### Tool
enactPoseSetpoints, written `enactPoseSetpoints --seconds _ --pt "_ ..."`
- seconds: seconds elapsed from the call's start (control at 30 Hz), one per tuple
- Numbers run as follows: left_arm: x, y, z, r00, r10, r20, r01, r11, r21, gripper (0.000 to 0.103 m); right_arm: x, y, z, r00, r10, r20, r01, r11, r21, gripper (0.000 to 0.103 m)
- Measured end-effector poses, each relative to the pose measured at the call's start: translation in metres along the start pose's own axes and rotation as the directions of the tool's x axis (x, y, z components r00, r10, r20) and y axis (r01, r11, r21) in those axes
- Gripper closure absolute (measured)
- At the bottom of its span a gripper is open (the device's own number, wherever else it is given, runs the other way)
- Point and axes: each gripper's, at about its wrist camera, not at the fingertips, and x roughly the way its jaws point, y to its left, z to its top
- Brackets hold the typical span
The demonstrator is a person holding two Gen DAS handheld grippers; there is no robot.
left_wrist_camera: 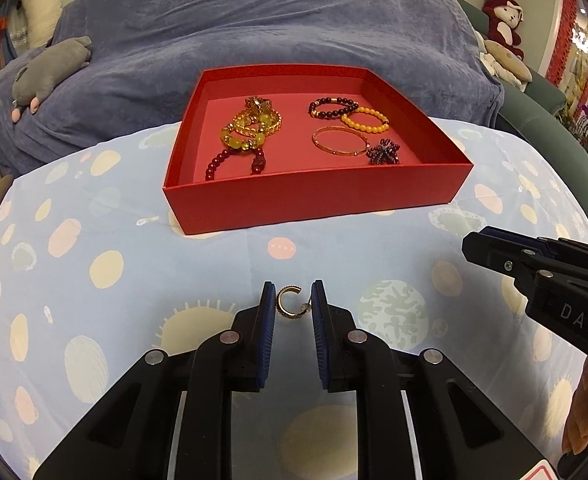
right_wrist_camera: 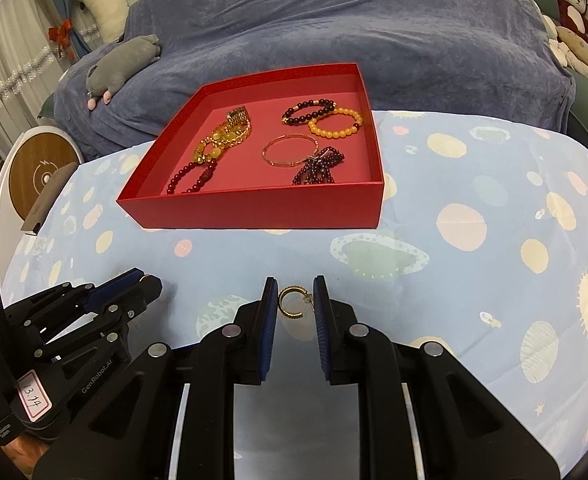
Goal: Organize jewelry
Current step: 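Carry both earrings over the red box and lower them inside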
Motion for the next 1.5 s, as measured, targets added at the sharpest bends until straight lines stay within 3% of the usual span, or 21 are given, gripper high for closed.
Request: enactPoseSetpoints --seconds 0.57,1.1,1.5 --pt "-0.045 0.024 0.042 0.994 0.017 0.107 -0.009 0.997 -0.072 0.087 -0.025 -0.004 0.024 0.995 -0.011 0.094 0.007 0.999 0.041 0.085" --pt "-0.021 0.020 0.082 0.997 0.055 0.060 -0.049 0.994 -0.095 0.087 -0.024 0.016 0.064 0.990 0.001 0.144 0.000 1.000 -0.006 0.085" --pt "0.017 0.017 0.117 0.991 0.069 0.112 -0.062 0.996 -0.065 0.087 0.012 0.014 0.103 0.984 -0.019 0.177 0.023 1.000 -0.017 0.085"
